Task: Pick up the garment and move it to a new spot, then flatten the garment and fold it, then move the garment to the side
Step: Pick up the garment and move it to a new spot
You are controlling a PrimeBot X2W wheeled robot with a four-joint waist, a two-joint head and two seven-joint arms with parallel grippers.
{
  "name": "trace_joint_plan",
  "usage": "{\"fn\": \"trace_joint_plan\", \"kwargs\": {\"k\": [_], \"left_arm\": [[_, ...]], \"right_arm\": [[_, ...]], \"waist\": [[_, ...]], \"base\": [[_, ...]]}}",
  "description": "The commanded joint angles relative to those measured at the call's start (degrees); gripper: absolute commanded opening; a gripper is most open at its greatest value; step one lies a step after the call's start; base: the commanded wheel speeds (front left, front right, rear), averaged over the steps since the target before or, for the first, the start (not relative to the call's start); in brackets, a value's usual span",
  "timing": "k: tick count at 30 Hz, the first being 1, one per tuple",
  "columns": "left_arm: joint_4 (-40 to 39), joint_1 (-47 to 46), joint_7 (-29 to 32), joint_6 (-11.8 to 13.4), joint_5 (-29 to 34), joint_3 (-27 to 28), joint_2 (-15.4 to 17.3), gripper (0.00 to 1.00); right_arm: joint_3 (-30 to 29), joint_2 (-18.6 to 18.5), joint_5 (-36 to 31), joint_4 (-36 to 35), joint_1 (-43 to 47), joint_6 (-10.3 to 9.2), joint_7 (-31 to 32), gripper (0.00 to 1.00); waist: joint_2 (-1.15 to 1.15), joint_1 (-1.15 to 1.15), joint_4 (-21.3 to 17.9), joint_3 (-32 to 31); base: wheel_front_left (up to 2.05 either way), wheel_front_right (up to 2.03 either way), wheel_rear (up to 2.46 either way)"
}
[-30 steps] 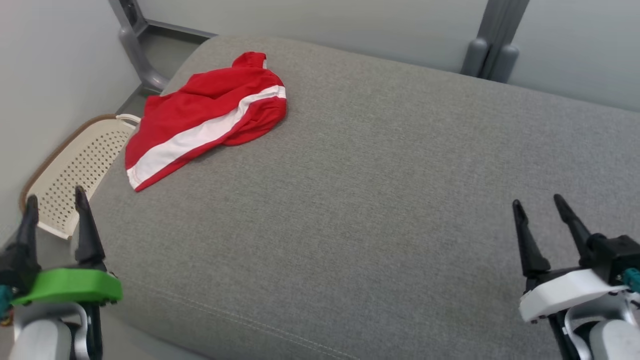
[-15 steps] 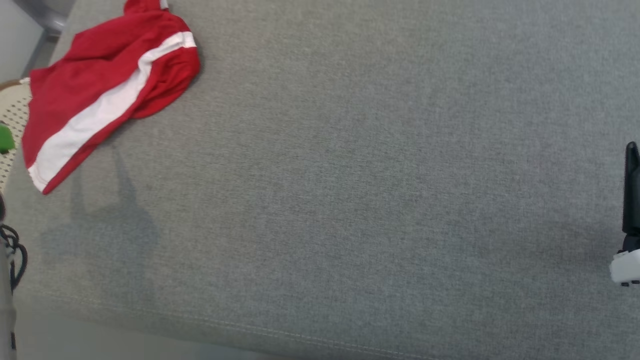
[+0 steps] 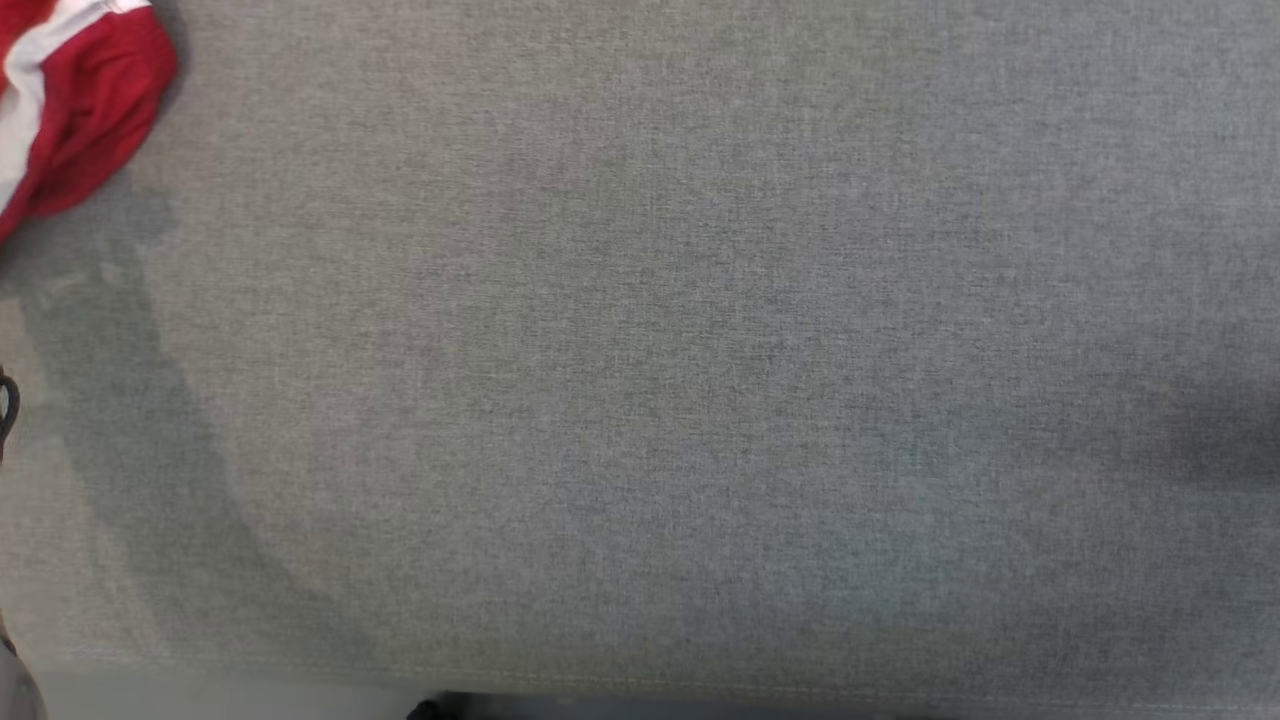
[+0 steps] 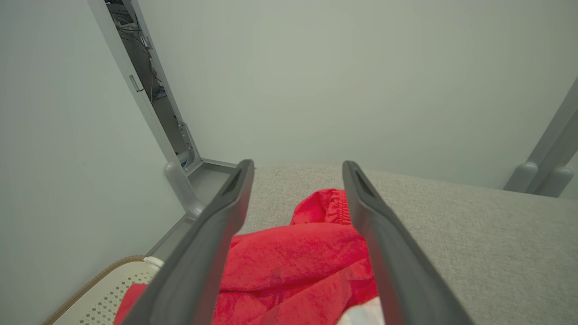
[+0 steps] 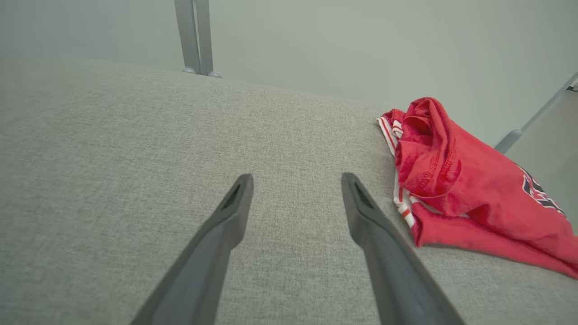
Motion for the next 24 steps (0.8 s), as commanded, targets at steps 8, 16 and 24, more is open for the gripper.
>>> {"fn": "trace_joint_plan", "kwargs": {"k": [8, 16, 24], "left_arm": [[12.64, -5.11, 10.14, -2.26, -3.69, -3.11, -0.06, 1.00], [16.58, -6.02, 18.42, -2.58, -7.92, -6.85, 0.10, 0.00], [14.96, -5.58, 12.23, -2.57, -9.85, -10.28, 3.36, 0.00]], "right_arm": [[-0.72, 0.14, -0.51, -1.07, -0.65, -0.11, 0.57, 1.00], [-0.05, 0.27, -0.58, -0.52, -1.23, -0.11, 1.02, 1.00], [1.18, 1.12, 0.06, 1.72, -1.95, -0.11, -0.04, 1.00]], "waist": [[0.00, -0.01, -2.43, 3.36], [0.00, -0.01, -2.66, 2.31], [0.00, -0.01, -3.39, -0.83]], "base": [[0.00, 0.00, 0.00], [0.00, 0.00, 0.00], [0.00, 0.00, 0.00]]}}
